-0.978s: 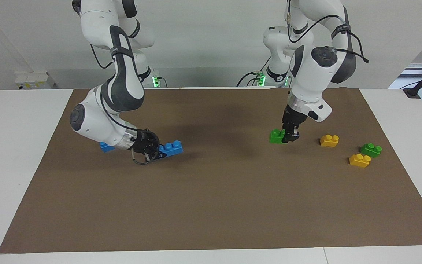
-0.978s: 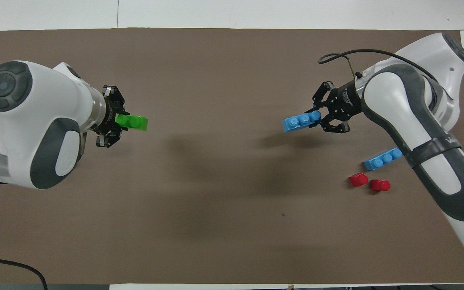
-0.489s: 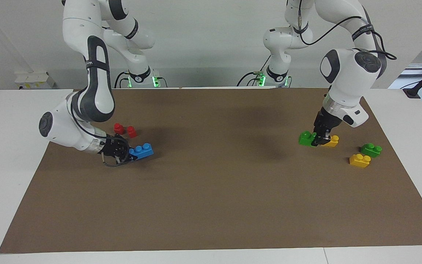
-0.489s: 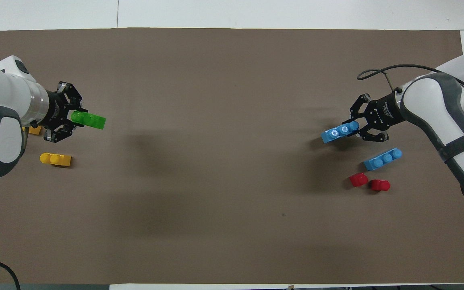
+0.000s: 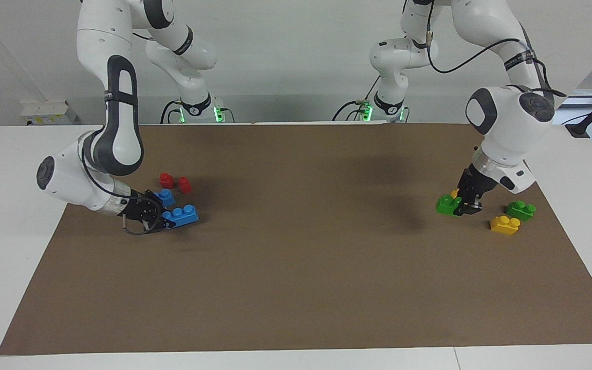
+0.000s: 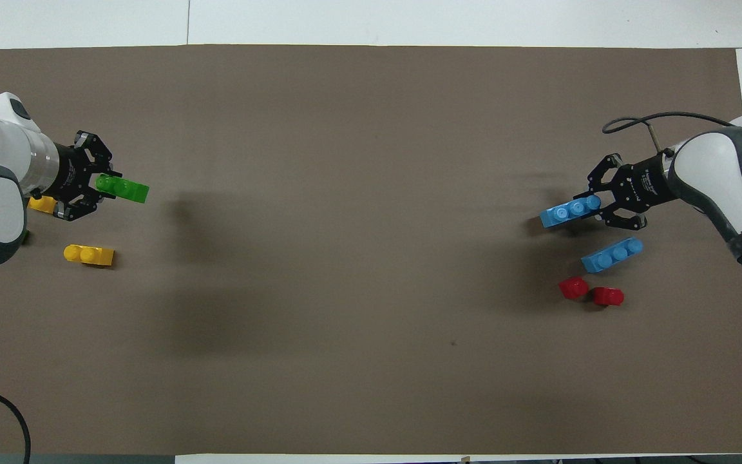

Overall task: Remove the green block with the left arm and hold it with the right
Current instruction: 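Lower the green brick with the left gripper while the right gripper lowers blue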

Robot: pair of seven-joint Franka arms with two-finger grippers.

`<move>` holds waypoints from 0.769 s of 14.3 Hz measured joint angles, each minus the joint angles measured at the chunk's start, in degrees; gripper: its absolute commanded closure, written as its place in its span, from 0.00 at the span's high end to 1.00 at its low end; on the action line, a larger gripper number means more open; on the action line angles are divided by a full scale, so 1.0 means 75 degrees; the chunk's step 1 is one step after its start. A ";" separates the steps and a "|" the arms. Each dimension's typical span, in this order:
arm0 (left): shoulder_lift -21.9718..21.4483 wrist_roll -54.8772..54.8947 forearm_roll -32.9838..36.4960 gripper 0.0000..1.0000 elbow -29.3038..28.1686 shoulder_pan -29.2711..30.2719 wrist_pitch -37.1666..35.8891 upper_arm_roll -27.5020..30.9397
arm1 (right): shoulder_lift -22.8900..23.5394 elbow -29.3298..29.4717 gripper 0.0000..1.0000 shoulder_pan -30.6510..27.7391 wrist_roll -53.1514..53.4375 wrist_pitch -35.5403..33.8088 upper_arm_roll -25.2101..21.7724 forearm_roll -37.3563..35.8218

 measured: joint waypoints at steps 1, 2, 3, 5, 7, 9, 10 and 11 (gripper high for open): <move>0.0141 0.0189 0.0000 0.00 0.0003 0.0078 0.0170 0.0002 | 0.0000 -0.0005 0.00 -0.0012 -0.0042 0.0136 -0.0001 -0.0080; 0.0268 0.0349 0.0000 0.00 0.0006 0.0154 0.0313 0.0006 | 0.0000 -0.0020 0.00 -0.0027 -0.0058 0.0298 -0.0003 -0.0099; 0.0390 0.0447 0.0007 0.00 0.0020 0.0214 0.0426 0.0006 | -0.0001 -0.0056 0.00 -0.0051 -0.0063 0.0464 -0.0006 -0.0103; 0.0662 0.0535 0.0126 0.00 0.0130 0.0254 0.0549 0.0006 | 0.0001 -0.0205 0.00 -0.0069 -0.0066 0.0777 -0.0014 -0.0104; 0.1025 0.0567 0.0361 0.00 0.0350 0.0254 0.0628 0.0005 | 0.0004 -0.0334 0.00 -0.0061 -0.0066 0.0896 -0.0011 -0.0056; 0.1305 0.0578 0.0458 0.00 0.0486 0.0276 0.0858 0.0006 | 0.0009 -0.0427 0.00 -0.0027 -0.0007 0.0956 0.0011 0.0214; 0.1408 0.0591 0.0465 0.00 0.0518 0.0304 0.0999 0.0006 | 0.0011 -0.0464 0.00 0.0001 0.0076 0.0976 0.0018 0.0304; 0.1500 0.0602 0.0471 0.00 0.0526 0.0335 0.1142 0.0010 | 0.0012 -0.0485 0.04 0.0030 0.0156 0.0980 0.0020 0.0324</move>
